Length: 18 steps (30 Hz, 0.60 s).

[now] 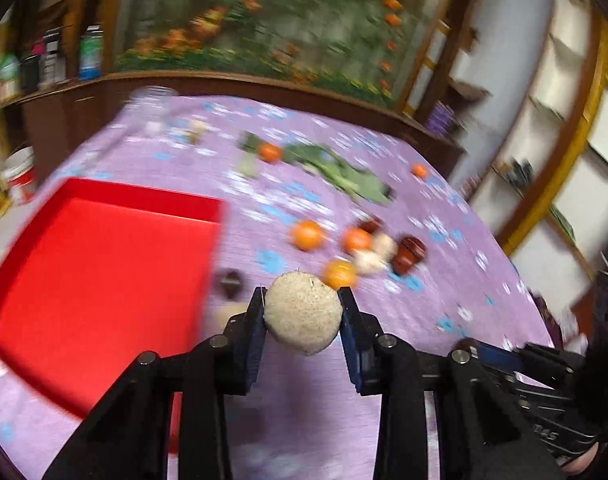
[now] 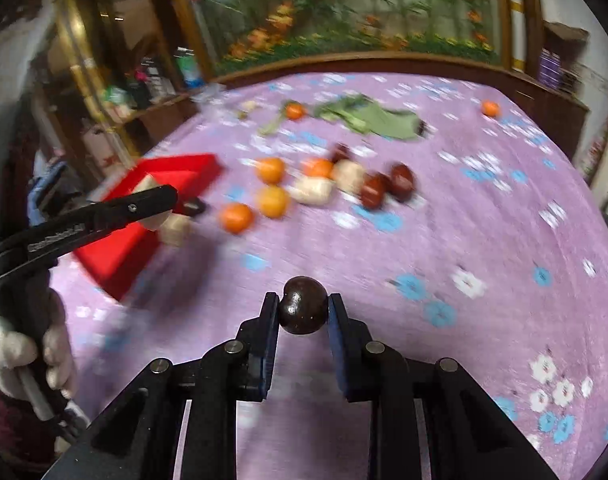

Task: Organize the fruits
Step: 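Grasp the round beige bun with the left gripper while the right gripper grasps a dark plum, then carry the bun and plum over the red tray and open both grippers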

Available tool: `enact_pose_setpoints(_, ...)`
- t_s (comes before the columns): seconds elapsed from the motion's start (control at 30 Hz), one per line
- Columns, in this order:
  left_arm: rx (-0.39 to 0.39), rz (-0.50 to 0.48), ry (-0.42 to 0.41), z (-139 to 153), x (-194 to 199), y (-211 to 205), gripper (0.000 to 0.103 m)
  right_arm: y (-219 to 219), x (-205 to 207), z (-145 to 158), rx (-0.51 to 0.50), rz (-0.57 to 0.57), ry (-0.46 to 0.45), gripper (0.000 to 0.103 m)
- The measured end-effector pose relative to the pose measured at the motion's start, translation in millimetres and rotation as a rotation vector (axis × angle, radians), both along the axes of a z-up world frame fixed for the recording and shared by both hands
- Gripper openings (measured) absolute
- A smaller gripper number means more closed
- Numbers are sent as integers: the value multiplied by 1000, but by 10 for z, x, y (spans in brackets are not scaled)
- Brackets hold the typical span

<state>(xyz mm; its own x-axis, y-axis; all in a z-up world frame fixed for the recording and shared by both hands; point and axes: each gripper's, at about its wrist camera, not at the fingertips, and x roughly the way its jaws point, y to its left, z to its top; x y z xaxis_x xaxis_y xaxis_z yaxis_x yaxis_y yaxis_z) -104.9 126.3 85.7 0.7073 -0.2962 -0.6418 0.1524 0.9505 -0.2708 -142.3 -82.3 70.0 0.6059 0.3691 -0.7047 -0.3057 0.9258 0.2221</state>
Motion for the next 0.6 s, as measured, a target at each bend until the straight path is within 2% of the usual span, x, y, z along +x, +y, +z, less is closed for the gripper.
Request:
enact_pose_setpoints(0.1,16,125,-19,62,-66,439,33,358,32,160,46,100,-14,26)
enact_pose_setpoints(0.17,62,230,-29,47,-101,726,33,616,91,218,88,165,-3,26)
enact_pose_setpoints(0.23,94,307,-23,10,-102,961,33,921,174,229,117,228,10,26)
enact_pose_setpoints(0.3,92,367,-6,-47,-107,1206,33,1240,250,213,119,277,15,27)
enact_pose_setpoints(0.47,61,439,34,-208,-105,1624,33,1884,432,49,103,354,69,27)
enact_pose_setpoints(0.6,39,446,56,-307,-77,1709,33,2218,574,-145,68,371,117,27)
